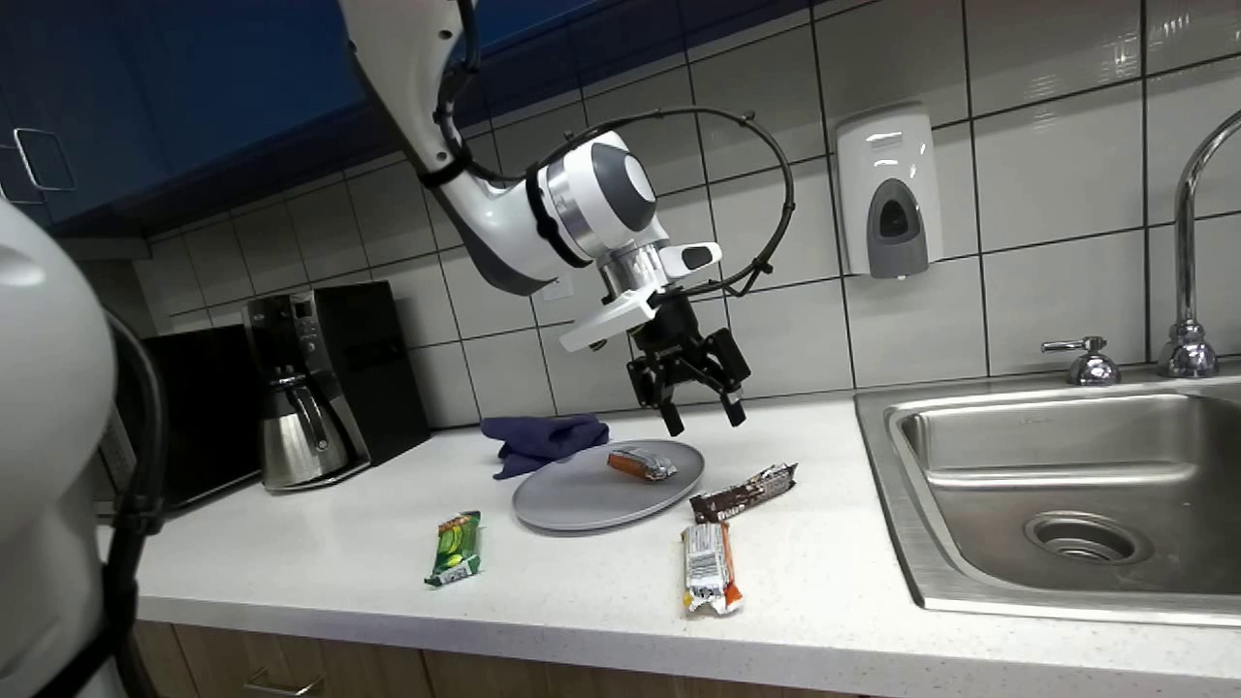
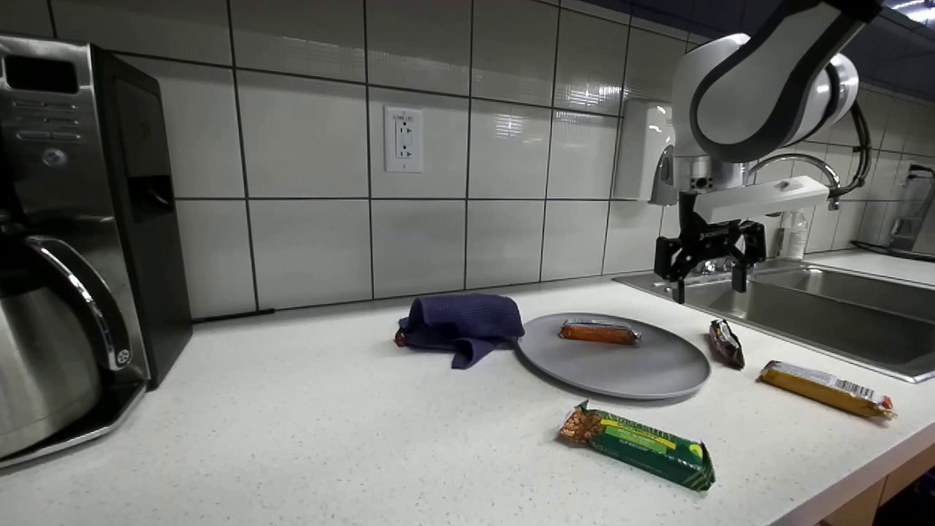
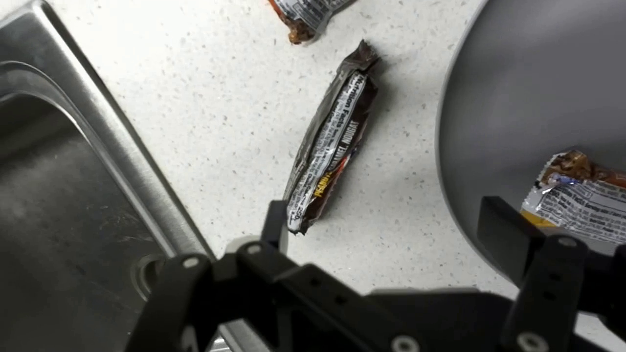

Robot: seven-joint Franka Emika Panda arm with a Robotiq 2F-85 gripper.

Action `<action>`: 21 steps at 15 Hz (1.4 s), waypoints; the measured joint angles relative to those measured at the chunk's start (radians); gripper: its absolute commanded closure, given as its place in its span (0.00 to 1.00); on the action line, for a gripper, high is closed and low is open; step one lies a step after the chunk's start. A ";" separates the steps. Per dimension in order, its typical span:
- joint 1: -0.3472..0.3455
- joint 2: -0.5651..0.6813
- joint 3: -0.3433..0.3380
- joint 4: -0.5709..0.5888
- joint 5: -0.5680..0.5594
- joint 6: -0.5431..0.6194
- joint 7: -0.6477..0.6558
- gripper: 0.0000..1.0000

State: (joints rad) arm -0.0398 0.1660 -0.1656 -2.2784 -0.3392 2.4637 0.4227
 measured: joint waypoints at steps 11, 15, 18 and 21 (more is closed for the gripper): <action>-0.006 0.026 -0.061 -0.026 -0.001 0.024 0.049 0.00; -0.008 0.060 -0.070 -0.026 0.004 0.067 0.064 0.00; -0.008 0.090 -0.071 -0.026 0.010 0.103 0.078 0.00; -0.008 0.118 -0.072 -0.026 0.026 0.138 0.084 0.00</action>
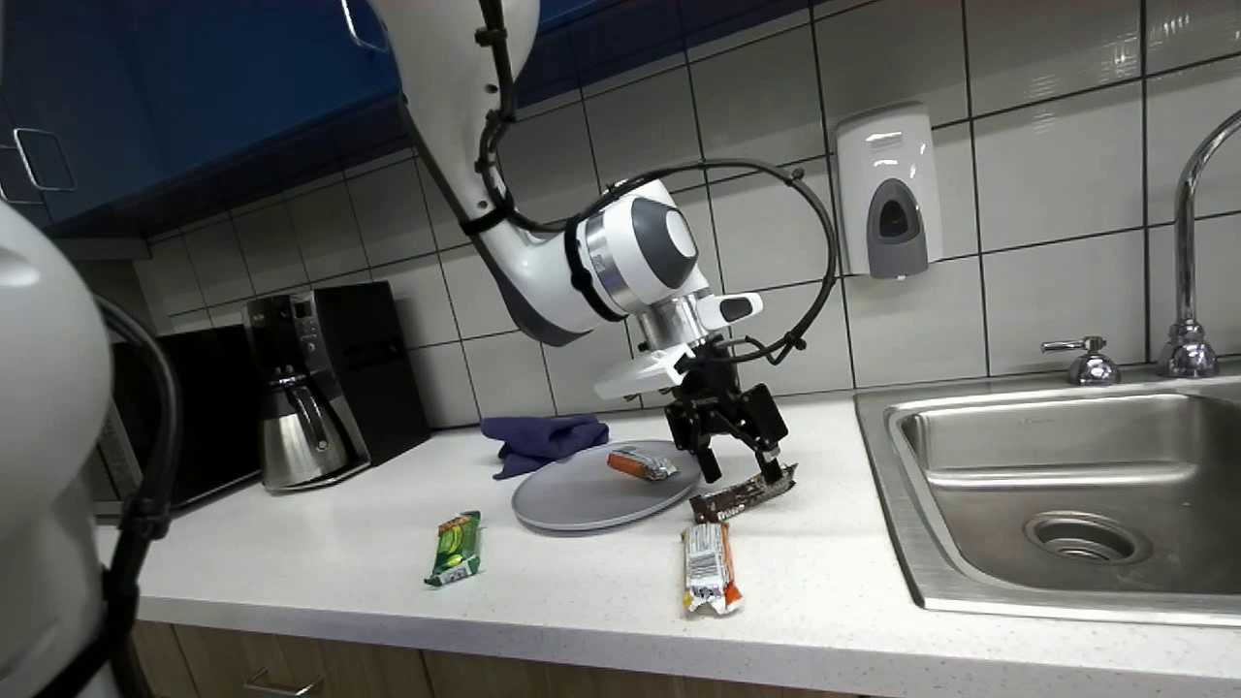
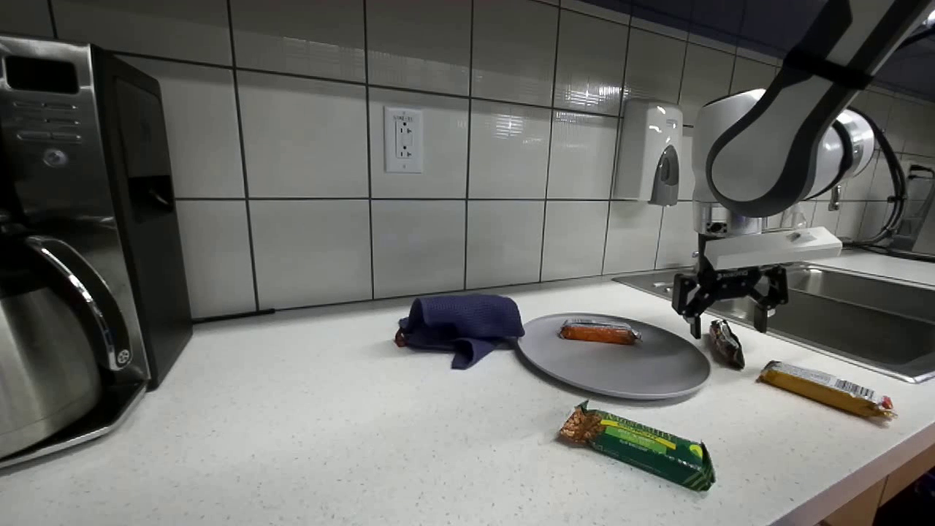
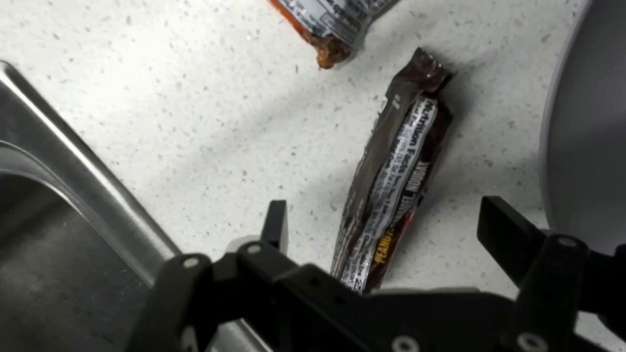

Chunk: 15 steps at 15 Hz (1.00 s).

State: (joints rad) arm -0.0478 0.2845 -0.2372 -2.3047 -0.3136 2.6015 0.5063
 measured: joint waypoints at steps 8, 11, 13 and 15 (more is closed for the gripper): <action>0.004 0.022 -0.023 0.000 0.016 0.030 0.000 0.42; 0.008 0.022 -0.028 0.000 0.016 0.030 0.000 0.65; 0.012 0.022 -0.029 0.000 0.016 0.030 0.000 0.80; 0.020 0.022 -0.034 0.000 0.016 0.030 0.000 0.94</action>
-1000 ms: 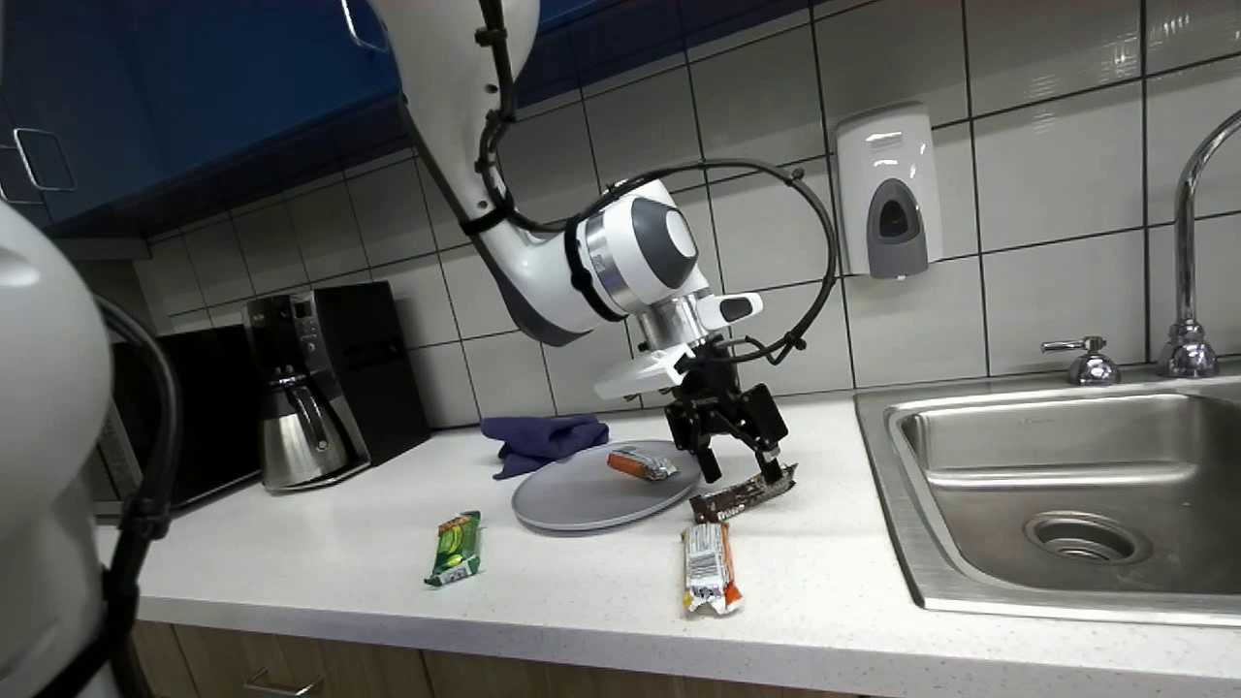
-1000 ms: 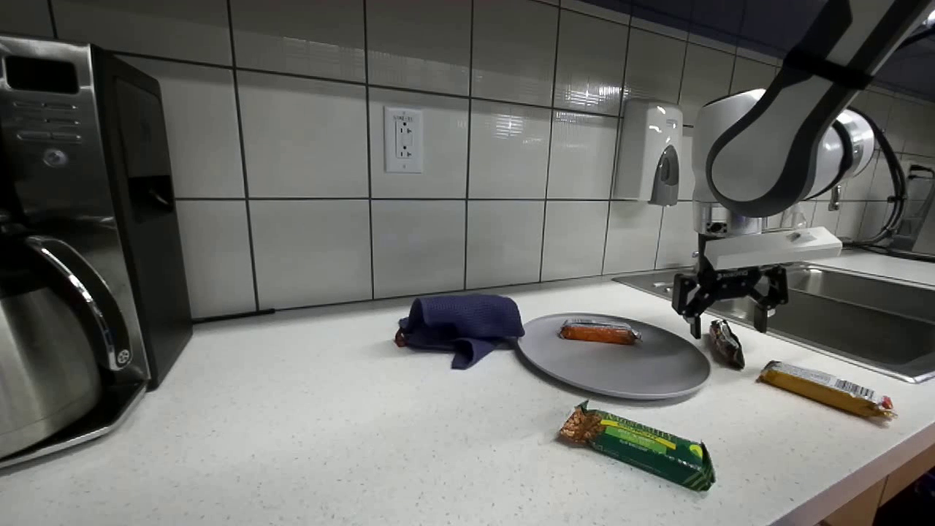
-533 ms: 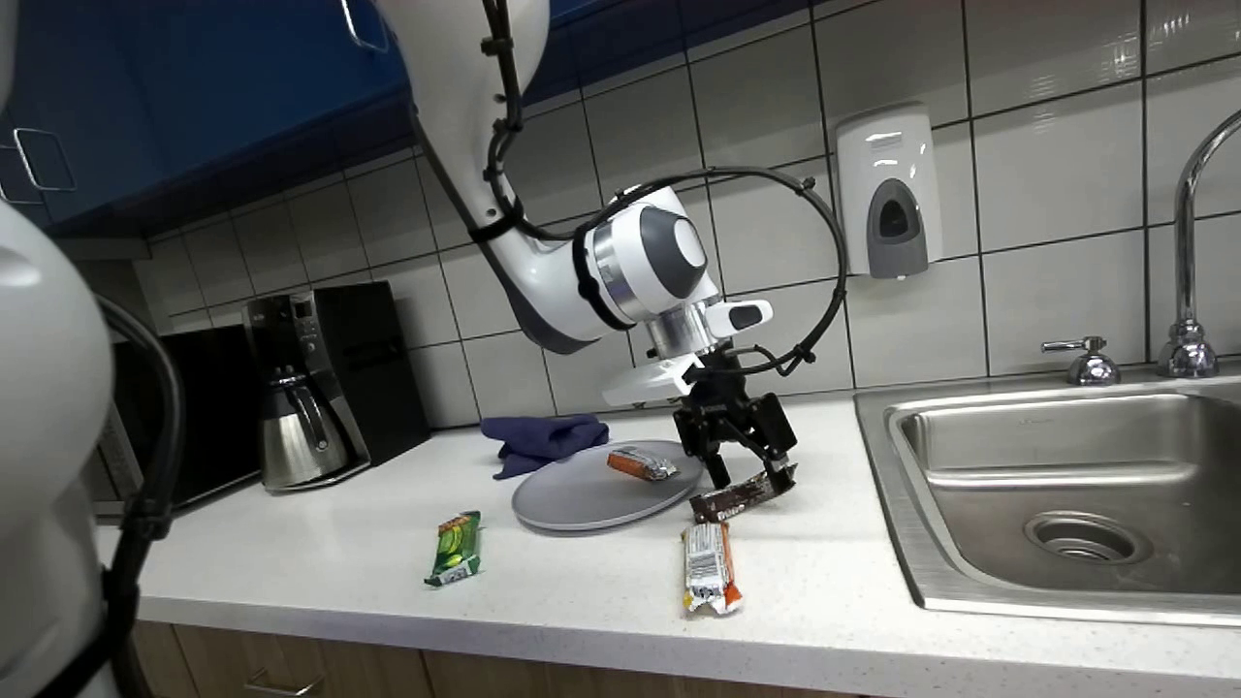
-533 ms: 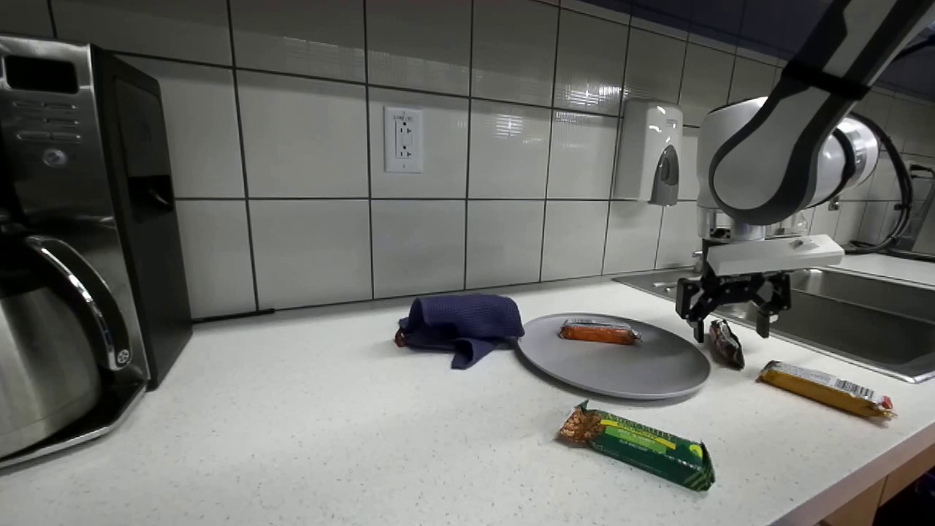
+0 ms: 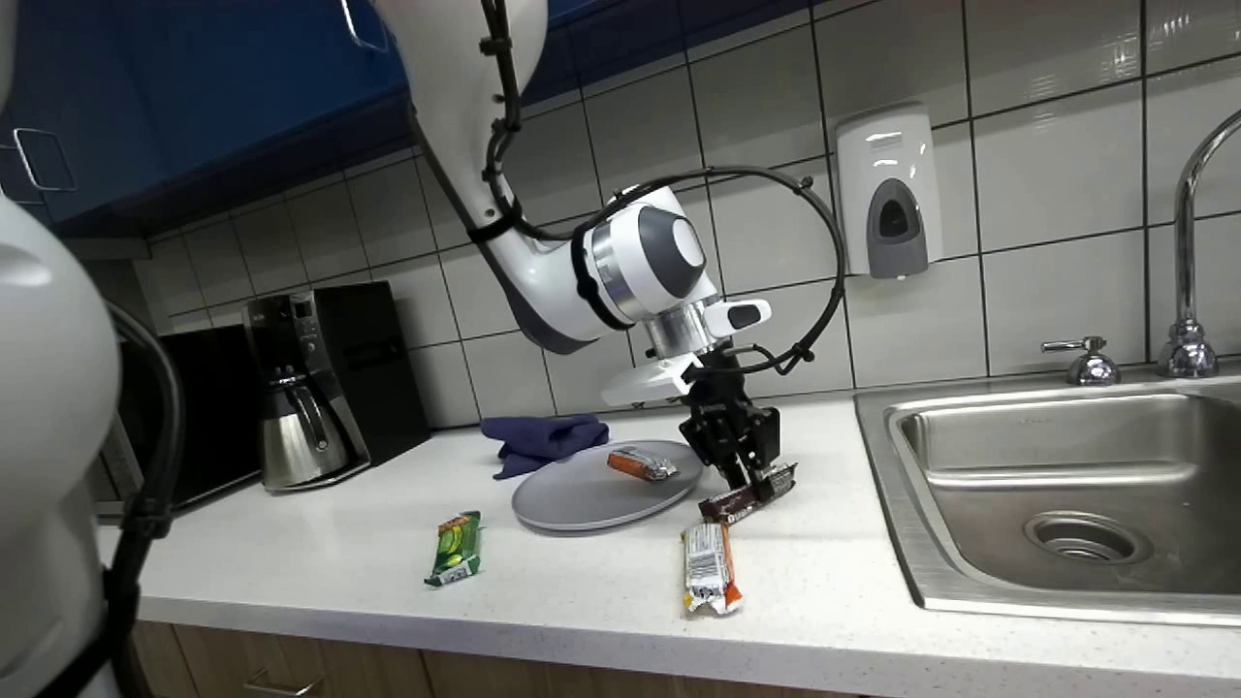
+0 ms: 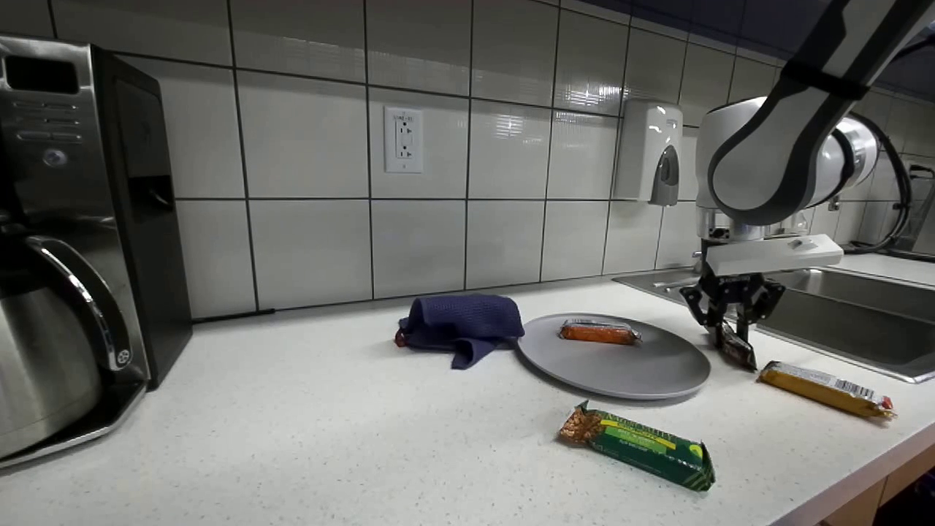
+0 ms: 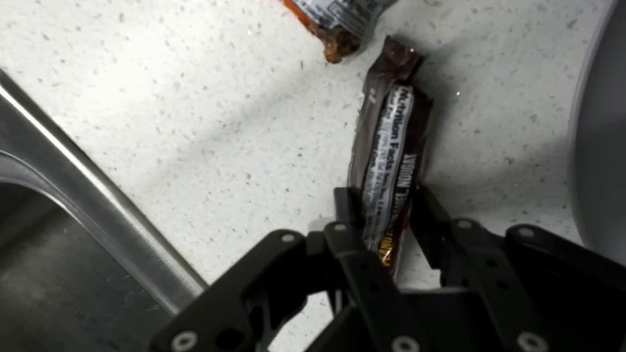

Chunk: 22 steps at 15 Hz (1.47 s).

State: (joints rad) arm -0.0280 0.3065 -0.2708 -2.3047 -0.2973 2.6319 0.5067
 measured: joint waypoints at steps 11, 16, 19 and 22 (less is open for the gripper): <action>0.066 -0.060 -0.012 -0.007 -0.059 -0.007 0.000 0.96; 0.090 -0.115 0.013 -0.035 -0.078 -0.016 -0.001 0.95; 0.094 -0.134 0.046 -0.054 -0.080 -0.017 -0.001 0.95; 0.096 -0.138 0.078 -0.064 -0.080 -0.017 -0.001 0.95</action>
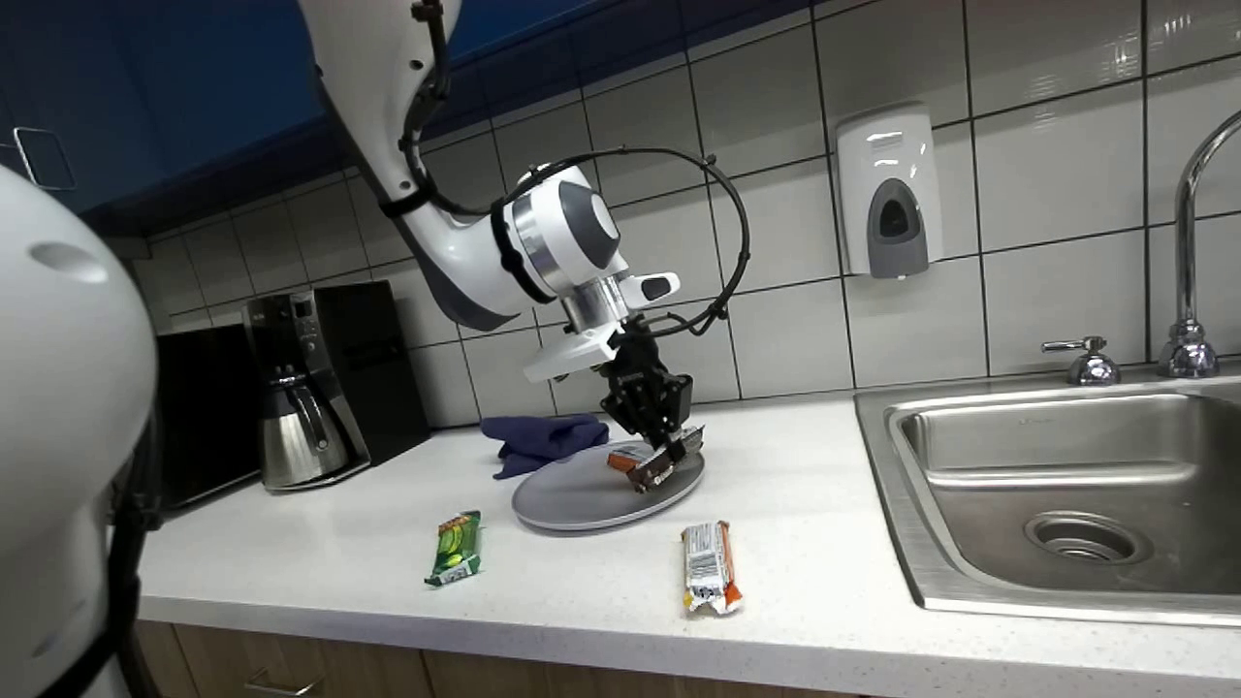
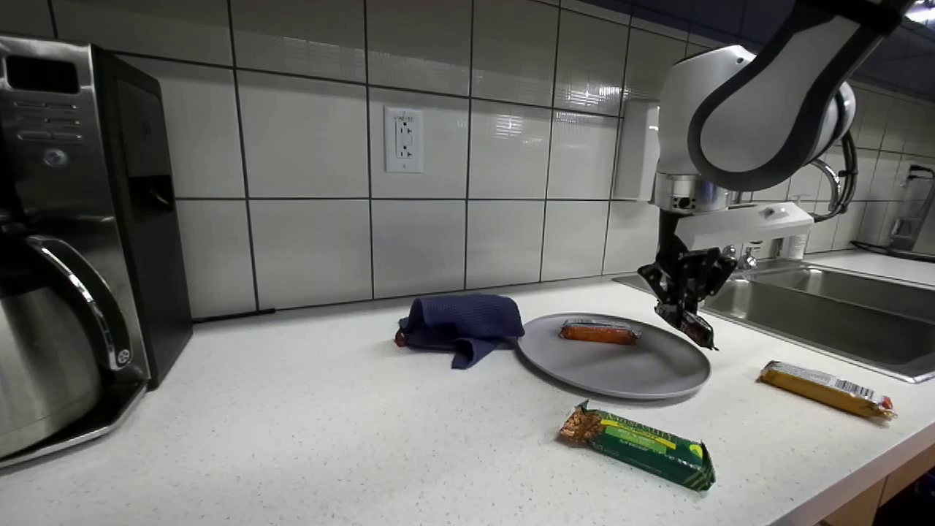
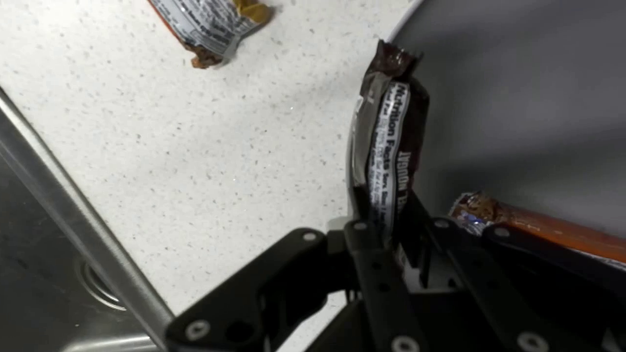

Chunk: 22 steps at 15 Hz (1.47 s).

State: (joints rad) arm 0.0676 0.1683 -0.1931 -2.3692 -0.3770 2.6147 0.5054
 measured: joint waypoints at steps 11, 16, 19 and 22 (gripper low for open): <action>0.002 0.020 0.035 -0.012 -0.005 0.000 0.000 0.95; 0.003 0.039 0.035 -0.012 -0.010 0.001 0.000 0.52; 0.007 0.041 0.035 -0.012 -0.010 0.001 -0.001 0.29; 0.013 0.038 0.036 -0.012 -0.010 0.001 -0.003 0.08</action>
State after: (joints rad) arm 0.0809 0.2059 -0.1574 -2.3807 -0.3871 2.6157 0.5022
